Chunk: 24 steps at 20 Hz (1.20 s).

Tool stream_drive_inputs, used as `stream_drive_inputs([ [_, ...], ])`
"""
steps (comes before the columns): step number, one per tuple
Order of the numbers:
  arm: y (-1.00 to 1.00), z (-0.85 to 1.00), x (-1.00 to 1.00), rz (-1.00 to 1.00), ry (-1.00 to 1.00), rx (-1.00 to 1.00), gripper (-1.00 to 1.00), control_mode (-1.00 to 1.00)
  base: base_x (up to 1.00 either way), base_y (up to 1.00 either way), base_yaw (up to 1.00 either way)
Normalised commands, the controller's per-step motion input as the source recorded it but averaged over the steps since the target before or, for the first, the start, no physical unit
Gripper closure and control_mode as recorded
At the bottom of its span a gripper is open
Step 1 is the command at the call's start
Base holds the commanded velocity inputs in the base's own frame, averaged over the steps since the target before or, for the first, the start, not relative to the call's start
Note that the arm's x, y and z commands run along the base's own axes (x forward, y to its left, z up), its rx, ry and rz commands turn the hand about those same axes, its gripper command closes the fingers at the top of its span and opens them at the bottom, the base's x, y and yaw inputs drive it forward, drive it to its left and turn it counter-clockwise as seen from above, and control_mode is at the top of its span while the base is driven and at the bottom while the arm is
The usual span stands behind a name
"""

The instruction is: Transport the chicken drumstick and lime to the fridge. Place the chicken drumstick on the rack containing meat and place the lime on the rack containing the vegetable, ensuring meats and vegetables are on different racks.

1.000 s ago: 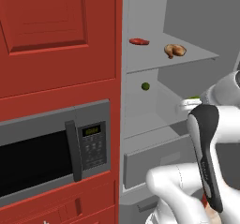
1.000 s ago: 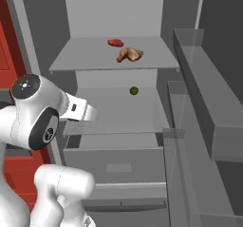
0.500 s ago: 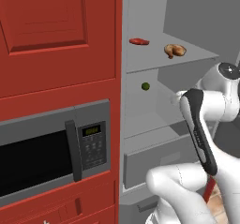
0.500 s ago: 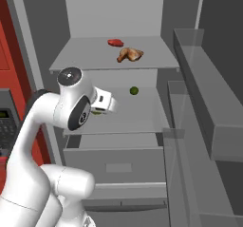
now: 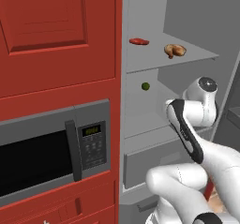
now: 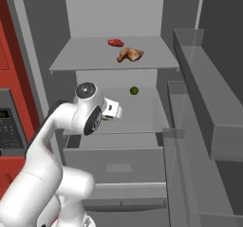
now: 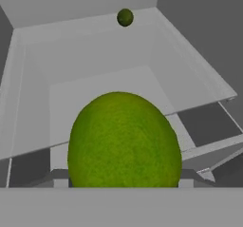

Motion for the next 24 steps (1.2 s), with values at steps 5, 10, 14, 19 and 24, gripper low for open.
stream_drive_inputs([
  [5, -0.14, -0.53, 0.78, 0.00, 0.09, 0.02, 1.00, -1.00, 0.00, 0.00, 0.00],
  [10, -0.15, -0.50, 0.76, 0.00, 0.09, 0.03, 1.00, -1.00, 0.00, 0.00, 0.00],
  [14, -0.13, -0.38, 0.54, 0.00, 0.03, 0.00, 1.00, -1.00, 0.00, 0.00, 0.00],
  [19, -0.03, -0.38, 0.40, 0.00, 0.00, 0.00, 1.00, -1.00, 0.00, 0.00, 0.00],
  [24, -0.04, -0.41, 0.34, 0.00, 0.01, 0.00, 1.00, -1.00, 0.00, 0.00, 0.00],
])
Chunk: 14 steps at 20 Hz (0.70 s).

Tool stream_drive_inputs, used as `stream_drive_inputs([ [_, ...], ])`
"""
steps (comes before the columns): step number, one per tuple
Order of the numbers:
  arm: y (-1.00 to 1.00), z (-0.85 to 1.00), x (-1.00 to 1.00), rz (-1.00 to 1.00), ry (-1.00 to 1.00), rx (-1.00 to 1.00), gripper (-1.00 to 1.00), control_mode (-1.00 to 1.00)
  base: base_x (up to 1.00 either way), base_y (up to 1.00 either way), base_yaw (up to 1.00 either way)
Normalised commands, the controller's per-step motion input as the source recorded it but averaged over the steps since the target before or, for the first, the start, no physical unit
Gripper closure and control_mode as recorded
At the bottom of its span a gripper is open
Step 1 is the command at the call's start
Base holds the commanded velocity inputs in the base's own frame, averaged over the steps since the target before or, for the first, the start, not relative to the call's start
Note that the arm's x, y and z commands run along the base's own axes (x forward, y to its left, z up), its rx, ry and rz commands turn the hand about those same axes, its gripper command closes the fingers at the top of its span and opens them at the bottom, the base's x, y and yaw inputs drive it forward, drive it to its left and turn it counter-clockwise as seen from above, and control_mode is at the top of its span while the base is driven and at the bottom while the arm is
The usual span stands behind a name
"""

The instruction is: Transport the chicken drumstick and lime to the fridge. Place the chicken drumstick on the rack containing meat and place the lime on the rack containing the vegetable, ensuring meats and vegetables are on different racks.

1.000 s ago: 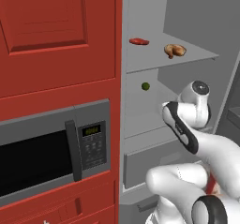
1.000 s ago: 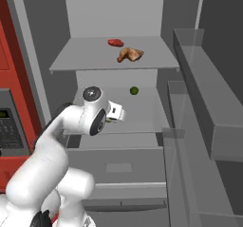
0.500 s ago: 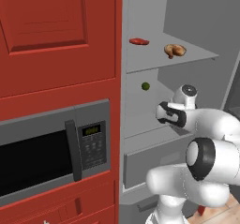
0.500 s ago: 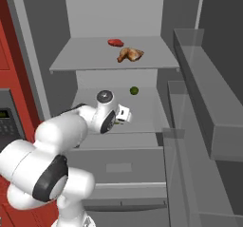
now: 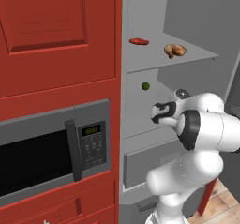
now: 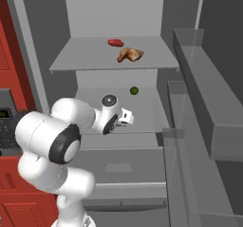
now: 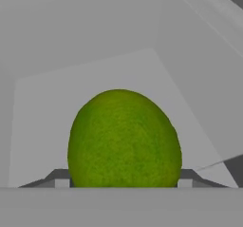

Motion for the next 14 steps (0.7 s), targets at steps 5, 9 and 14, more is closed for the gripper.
stream_drive_inputs([
  [5, -0.03, -0.43, 0.33, 0.00, 0.03, 0.02, 1.00, -1.00, 0.00, 0.00, 0.00],
  [9, -0.02, -0.45, 0.34, 0.00, 0.03, 0.03, 1.00, -1.00, 0.00, 0.00, 0.00],
  [14, -0.04, -0.39, 0.35, 0.00, 0.01, 0.02, 1.00, -1.00, 0.00, 0.00, 0.00],
])
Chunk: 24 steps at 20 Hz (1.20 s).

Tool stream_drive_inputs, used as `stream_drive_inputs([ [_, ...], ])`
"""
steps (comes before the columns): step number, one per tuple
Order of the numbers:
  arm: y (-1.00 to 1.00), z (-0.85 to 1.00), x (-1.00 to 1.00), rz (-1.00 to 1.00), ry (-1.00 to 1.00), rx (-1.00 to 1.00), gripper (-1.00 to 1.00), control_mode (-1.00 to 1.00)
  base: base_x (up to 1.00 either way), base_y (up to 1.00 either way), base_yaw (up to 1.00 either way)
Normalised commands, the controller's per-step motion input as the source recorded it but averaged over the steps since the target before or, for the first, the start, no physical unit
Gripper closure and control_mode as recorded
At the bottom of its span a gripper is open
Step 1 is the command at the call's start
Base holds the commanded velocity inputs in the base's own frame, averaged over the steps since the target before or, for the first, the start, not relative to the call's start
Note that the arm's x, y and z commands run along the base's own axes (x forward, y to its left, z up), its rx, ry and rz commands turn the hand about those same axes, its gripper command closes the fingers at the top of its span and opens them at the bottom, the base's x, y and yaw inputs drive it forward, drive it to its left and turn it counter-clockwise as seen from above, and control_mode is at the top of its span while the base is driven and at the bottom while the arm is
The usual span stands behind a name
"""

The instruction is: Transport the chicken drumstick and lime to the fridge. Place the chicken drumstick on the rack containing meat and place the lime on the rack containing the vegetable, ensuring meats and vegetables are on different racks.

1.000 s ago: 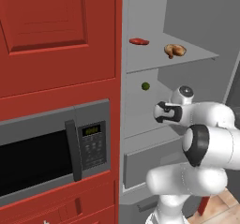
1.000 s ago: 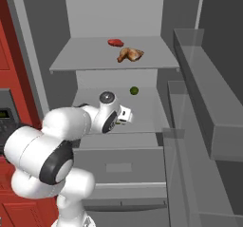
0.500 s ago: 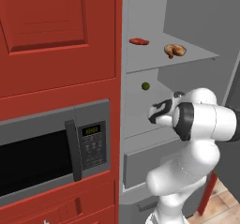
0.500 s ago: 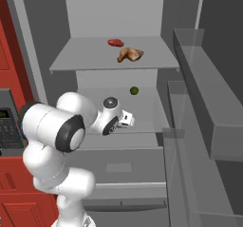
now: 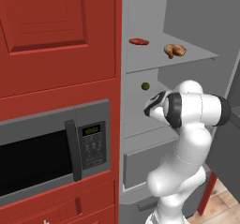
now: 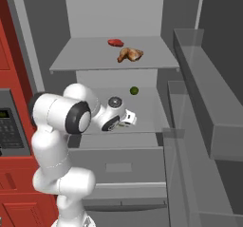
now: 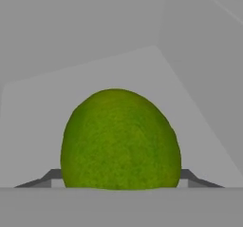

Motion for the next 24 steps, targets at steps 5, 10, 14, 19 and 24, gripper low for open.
stream_drive_inputs([
  [5, -0.03, -0.40, 0.59, 0.00, 0.00, 0.04, -1.00, -1.00, 0.00, 0.00, 0.00],
  [10, 0.00, -0.15, 0.44, 0.00, 0.00, 0.01, -1.00, -1.00, 0.00, 0.00, 0.00],
  [14, 0.00, 0.00, 0.00, 0.00, -0.07, 0.00, -1.00, -1.00, 0.00, 0.00, 0.00],
  [19, 0.25, 0.01, -0.38, 0.00, -0.13, -0.05, -1.00, -1.00, 0.00, 0.00, 0.00],
  [24, 0.16, 0.19, -0.60, -0.01, -0.17, -0.03, -1.00, -1.00, 0.00, 0.00, 0.00],
])
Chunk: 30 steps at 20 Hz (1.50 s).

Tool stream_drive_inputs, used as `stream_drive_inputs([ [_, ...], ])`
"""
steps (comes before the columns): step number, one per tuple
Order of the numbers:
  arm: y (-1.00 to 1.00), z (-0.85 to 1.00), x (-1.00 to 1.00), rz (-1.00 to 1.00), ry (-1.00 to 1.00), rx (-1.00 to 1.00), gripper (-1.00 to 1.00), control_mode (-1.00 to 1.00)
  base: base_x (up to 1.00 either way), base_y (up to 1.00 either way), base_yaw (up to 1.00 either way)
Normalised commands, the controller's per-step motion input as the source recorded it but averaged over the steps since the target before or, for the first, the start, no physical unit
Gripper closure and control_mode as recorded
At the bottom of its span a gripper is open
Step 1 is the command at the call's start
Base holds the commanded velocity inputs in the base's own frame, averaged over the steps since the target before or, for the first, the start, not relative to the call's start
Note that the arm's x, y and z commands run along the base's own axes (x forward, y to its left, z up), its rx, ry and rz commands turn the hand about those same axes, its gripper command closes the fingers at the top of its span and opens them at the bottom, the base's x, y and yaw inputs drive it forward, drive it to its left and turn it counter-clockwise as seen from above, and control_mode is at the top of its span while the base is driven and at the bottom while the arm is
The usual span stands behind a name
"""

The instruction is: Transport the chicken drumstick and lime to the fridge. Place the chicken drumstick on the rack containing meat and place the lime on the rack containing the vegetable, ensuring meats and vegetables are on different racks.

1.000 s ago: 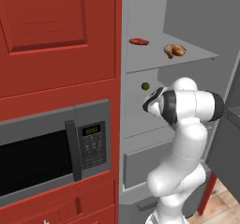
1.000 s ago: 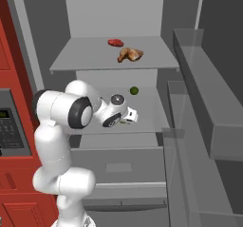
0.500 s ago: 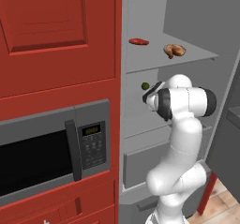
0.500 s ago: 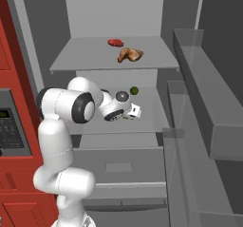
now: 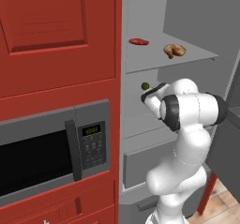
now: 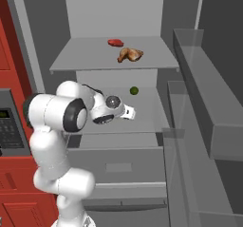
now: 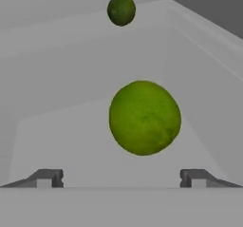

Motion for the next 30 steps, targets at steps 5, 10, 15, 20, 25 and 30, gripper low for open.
stream_drive_inputs([
  [5, 0.07, 0.39, -0.92, -0.05, -0.10, 0.00, -1.00, -1.00, 0.00, 0.00, 0.00],
  [10, 0.01, 0.72, -1.00, -0.11, 0.00, 0.00, -1.00, -1.00, 0.00, 0.00, 0.00],
  [15, 0.05, 1.00, -0.84, -0.14, 0.00, -0.01, -1.00, -1.00, 0.00, 0.00, 0.00],
  [20, 0.00, 1.00, -0.66, -0.10, 0.00, 0.00, -1.00, -1.00, 0.00, 0.00, 0.00],
  [25, -0.05, 1.00, -0.74, -0.08, 0.00, 0.02, -1.00, -1.00, 0.00, 0.00, 0.00],
  [30, -0.31, 1.00, -0.70, -0.08, 0.00, 0.06, -1.00, -1.00, 0.00, 0.00, 0.00],
])
